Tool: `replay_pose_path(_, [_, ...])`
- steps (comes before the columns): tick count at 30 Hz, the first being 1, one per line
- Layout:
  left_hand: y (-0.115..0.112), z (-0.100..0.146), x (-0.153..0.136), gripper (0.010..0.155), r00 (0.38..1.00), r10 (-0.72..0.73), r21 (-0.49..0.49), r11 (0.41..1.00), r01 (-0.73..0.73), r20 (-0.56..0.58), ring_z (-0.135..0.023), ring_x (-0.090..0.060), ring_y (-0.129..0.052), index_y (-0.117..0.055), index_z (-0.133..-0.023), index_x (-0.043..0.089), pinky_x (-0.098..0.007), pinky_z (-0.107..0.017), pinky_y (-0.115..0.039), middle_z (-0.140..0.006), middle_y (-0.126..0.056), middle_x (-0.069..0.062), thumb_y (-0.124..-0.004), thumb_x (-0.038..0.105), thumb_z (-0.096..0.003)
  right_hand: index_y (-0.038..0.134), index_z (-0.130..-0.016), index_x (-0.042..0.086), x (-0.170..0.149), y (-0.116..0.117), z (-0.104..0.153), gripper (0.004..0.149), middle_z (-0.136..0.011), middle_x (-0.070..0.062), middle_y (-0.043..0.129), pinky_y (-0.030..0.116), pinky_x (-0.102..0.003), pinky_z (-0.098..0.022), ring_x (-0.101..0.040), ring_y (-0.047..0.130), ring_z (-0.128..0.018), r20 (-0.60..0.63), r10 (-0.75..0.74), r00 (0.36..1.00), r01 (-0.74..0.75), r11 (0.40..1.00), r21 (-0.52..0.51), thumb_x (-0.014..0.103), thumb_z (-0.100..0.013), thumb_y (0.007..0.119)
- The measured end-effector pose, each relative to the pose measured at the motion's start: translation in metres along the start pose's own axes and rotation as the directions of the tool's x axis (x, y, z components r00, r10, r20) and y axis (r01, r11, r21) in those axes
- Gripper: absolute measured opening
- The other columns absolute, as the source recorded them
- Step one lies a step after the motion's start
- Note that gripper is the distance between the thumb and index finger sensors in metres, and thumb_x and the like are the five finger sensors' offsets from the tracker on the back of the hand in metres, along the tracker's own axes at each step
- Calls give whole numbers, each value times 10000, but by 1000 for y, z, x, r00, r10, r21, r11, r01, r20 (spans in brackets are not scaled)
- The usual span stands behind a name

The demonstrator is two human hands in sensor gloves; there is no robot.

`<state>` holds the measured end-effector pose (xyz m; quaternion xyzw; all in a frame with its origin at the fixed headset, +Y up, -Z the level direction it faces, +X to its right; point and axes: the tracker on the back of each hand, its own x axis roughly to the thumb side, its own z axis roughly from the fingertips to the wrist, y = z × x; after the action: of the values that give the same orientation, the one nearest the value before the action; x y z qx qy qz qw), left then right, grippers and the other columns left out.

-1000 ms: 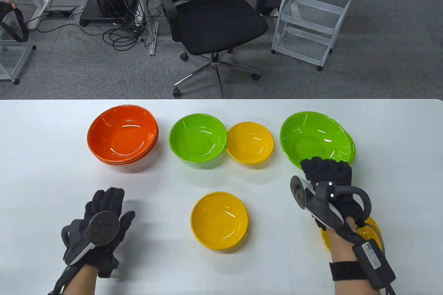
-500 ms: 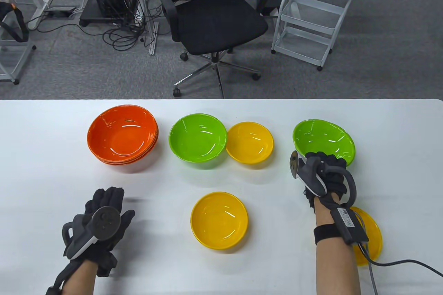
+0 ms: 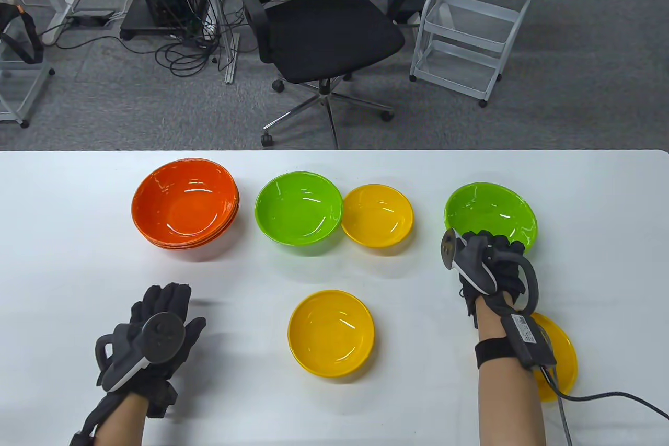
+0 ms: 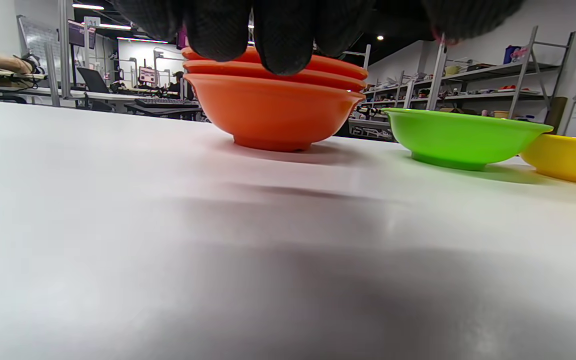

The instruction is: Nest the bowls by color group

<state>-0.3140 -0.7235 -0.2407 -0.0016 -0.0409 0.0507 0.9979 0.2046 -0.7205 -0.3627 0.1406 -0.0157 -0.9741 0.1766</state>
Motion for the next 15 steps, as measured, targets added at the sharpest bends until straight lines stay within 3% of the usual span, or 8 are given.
replay_pose_path(5, [4,2,3,726,1000,3,22,1000,-3,14,-1089,-502,-605,-500,-1120,171,-629,-778,-557,-1175,-612,-170,-623,534,-503,543,-1049,302,12,-17,19,602,-1141,25,591,555,-574,-797,-262,683,-1060,53,22,998,-17,996,-85,506,-494,654])
replay_pose_path(8, [5,3,3,724,1000,12,20,1000,-13,19,-1084,-501,-615,-504,-1118,168,-632,-772,-561,-1172,-614,-175,-625,531,-504,554,-1047,304,20,-41,40,598,-1141,24,596,558,-573,-796,-266,684,-1060,98,-43,994,56,990,-133,509,-495,656])
replay_pose_path(10, [4,4,4,725,1000,-14,24,1000,13,21,-1078,-503,-624,-507,-1117,165,-632,-768,-568,-1167,-622,-177,-626,531,-502,570,-1043,306,25,-56,52,593,-1138,26,608,573,-570,-791,-263,700,-1054,127,-112,986,132,977,-166,513,-494,660])
replay_pose_path(13, [4,7,6,723,1000,-7,33,999,6,28,-1065,-507,-643,-518,-1110,156,-636,-754,-585,-1157,-633,-186,-629,527,-500,572,-1046,300,38,-79,70,596,-1137,19,615,571,-574,-790,-272,698,-1055,181,-326,928,350,929,-124,509,-497,678])
replay_pose_path(15, [5,9,7,724,999,12,39,999,-13,33,-1056,-514,-650,-522,-1108,146,-639,-747,-590,-1152,-638,-193,-631,523,-500,568,-1051,299,50,-94,78,601,-1142,18,607,564,-577,-793,-276,691,-1060,199,-370,907,396,912,-110,510,-501,684])
